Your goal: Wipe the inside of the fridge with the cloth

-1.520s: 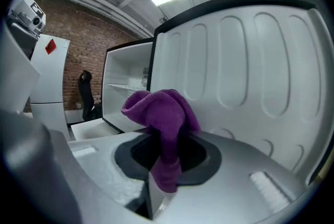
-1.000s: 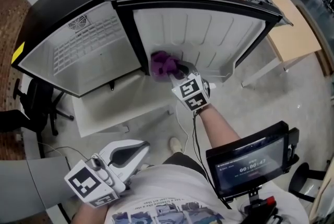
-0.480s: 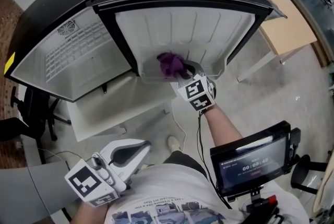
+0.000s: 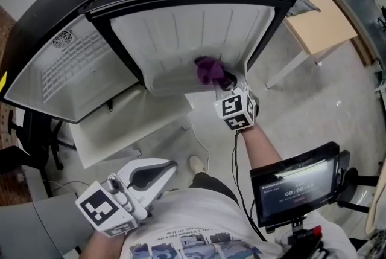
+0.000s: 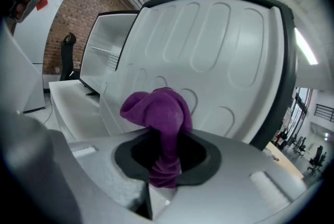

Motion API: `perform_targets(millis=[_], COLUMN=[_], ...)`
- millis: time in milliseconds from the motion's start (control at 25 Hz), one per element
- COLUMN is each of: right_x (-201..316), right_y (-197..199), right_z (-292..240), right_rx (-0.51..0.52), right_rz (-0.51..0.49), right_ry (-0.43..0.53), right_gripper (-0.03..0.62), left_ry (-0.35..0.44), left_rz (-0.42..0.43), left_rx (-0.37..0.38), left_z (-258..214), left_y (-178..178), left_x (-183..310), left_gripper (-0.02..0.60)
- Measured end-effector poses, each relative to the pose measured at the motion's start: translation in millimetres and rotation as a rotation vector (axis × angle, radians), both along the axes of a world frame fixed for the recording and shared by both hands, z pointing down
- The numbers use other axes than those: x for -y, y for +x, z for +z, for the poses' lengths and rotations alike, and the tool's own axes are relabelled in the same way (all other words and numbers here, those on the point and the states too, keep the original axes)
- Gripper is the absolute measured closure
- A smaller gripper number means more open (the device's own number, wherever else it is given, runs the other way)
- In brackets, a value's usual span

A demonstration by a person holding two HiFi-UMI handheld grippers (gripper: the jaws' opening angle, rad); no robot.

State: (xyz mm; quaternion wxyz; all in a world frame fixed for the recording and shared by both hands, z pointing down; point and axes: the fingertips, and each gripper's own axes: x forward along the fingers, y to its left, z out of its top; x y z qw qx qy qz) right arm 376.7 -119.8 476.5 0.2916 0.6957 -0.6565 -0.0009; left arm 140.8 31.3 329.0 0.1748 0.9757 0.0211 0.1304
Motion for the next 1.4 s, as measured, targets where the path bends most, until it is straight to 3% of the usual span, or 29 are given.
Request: perform_targets(millis=[440, 680, 1040, 1240, 1400], right_x=[-36, -45, -16, 16, 39], right_y=[27, 23, -77, -135, -159], right_z=[-16, -31, -60, -55, -31], right_rx=[-0.027, 0.032, 0.293, 0.407, 0.517], right_rz=[0.13, 0.155, -0.03, -0.136, -0.154], right_ry=[0.041, 0.091, 0.189, 0.173, 0.118], right_gripper=[0.52, 0.52, 0.52, 0.52, 0.52], left_ry=[0.002, 0.01, 0.023, 0.032, 0.034], left_rz=[0.036, 0.031, -0.023, -0.088, -0.138], left_rx=[-0.008, -0.012, -0.015, -0.005, 0.006], left_z=[-2, -5, -10, -11, -11], left_y=[4, -3, -29, -50, -64], left_x=[-15, -20, -19, -12, -6], left_gripper=[0.574, 0.574, 0.574, 0.574, 0.574])
